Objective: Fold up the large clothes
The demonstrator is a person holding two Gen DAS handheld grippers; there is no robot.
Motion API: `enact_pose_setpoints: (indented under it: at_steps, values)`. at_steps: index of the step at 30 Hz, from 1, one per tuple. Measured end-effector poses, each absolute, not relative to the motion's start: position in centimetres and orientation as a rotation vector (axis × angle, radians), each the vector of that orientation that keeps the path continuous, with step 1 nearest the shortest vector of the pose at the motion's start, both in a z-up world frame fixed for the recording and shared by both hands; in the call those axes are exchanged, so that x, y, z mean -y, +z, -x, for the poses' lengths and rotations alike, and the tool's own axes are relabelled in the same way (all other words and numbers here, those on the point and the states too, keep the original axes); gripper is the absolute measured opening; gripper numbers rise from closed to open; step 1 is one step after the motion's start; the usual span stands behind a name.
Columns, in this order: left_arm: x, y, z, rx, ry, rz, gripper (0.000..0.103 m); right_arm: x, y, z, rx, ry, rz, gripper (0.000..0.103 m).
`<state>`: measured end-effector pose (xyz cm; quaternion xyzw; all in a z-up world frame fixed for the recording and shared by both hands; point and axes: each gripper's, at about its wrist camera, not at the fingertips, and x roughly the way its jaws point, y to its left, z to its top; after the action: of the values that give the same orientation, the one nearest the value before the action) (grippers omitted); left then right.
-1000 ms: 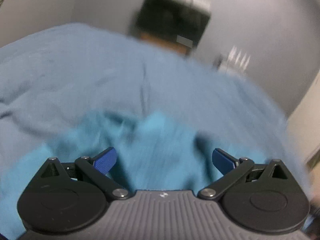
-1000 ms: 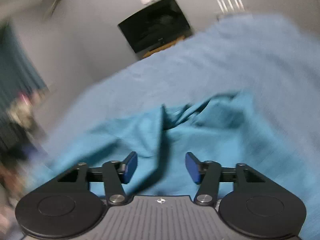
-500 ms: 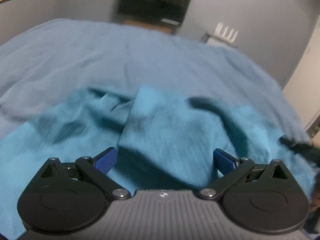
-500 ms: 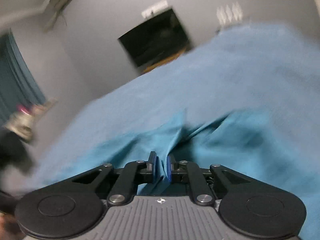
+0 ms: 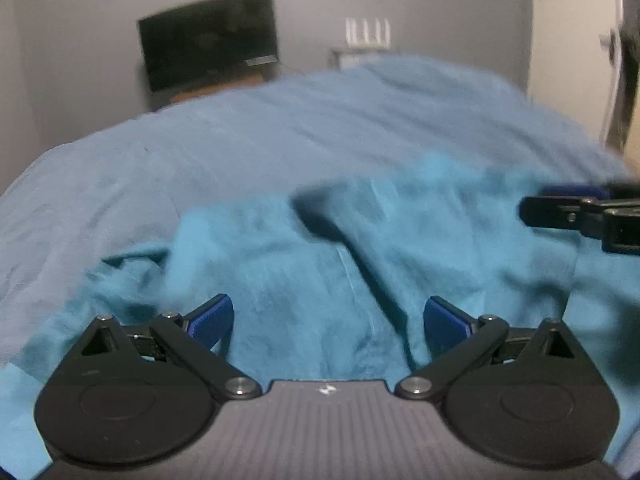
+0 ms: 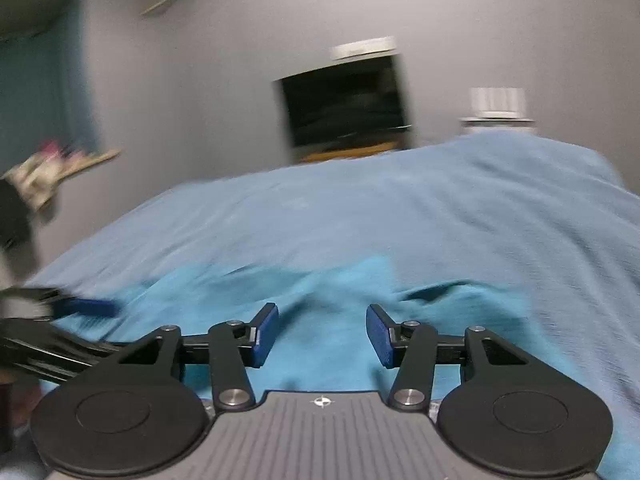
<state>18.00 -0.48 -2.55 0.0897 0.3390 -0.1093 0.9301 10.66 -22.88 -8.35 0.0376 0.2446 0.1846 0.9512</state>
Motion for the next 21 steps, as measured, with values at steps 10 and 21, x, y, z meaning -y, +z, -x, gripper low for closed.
enact_pose_setpoints:
  at_steps: [10, 21]
  values:
    - [1.2, -8.4, -19.6, -0.809, -0.177, -0.241, 0.103, 17.0, -15.1, -15.3, -0.796, 0.345, 0.150, 0.049]
    - [-0.5, -2.9, -12.5, -0.797, -0.105, -0.181, 0.103, 21.2, -13.3, -13.0, -0.722, 0.269, 0.064, 0.073]
